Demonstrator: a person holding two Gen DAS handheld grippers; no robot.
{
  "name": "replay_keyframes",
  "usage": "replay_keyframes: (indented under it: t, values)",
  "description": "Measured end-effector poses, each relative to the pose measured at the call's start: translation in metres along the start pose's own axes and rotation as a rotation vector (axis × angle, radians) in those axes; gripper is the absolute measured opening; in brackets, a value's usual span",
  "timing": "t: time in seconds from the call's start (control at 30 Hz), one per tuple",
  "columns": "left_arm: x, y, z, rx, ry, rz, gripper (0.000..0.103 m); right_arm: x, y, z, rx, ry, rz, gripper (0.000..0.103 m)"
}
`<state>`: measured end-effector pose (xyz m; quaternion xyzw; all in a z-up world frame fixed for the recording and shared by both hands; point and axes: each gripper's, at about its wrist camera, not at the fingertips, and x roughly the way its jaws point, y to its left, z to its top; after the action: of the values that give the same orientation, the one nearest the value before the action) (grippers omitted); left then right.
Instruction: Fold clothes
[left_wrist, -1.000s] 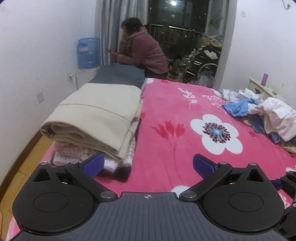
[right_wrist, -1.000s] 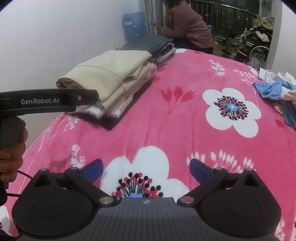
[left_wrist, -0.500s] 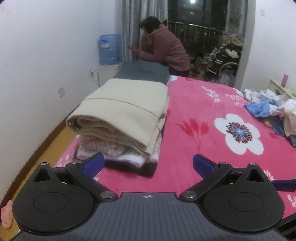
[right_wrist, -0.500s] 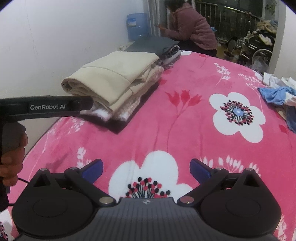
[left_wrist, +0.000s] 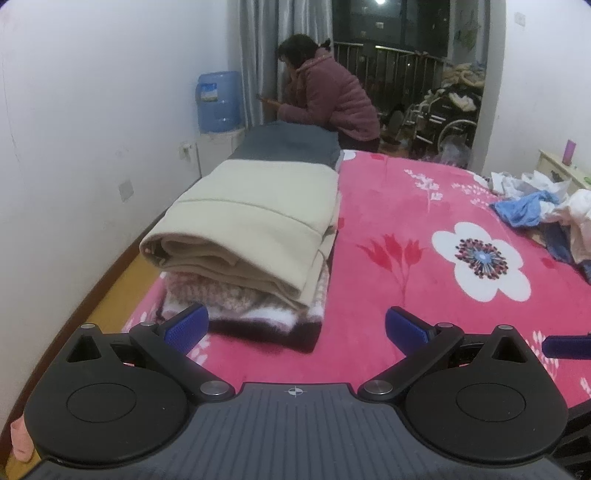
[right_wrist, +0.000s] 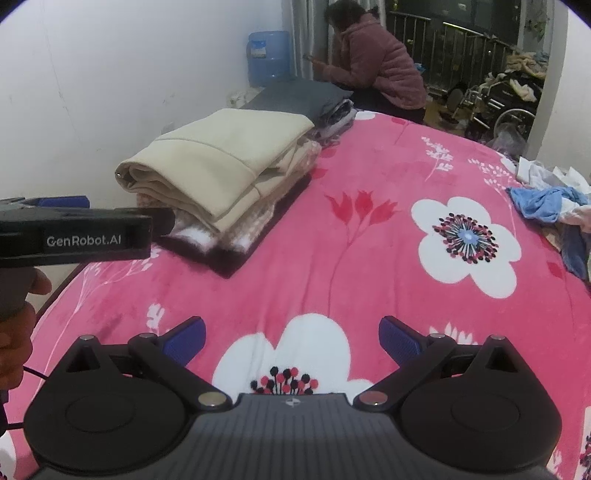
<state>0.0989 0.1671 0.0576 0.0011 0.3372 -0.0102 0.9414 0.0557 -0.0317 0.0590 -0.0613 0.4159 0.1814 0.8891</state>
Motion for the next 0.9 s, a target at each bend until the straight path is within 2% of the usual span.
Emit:
replay_keyframes:
  t: [0.33,0.9]
  values:
    - [0.003,-0.001,-0.003,-0.009,0.04,0.034,0.103,0.007,0.013,-0.005,-0.039,0.019,0.001,0.102]
    - [0.0,0.004,-0.002,-0.028,0.015,0.087,0.103,0.007,0.017,-0.007,-0.053,0.025,-0.002,0.102]
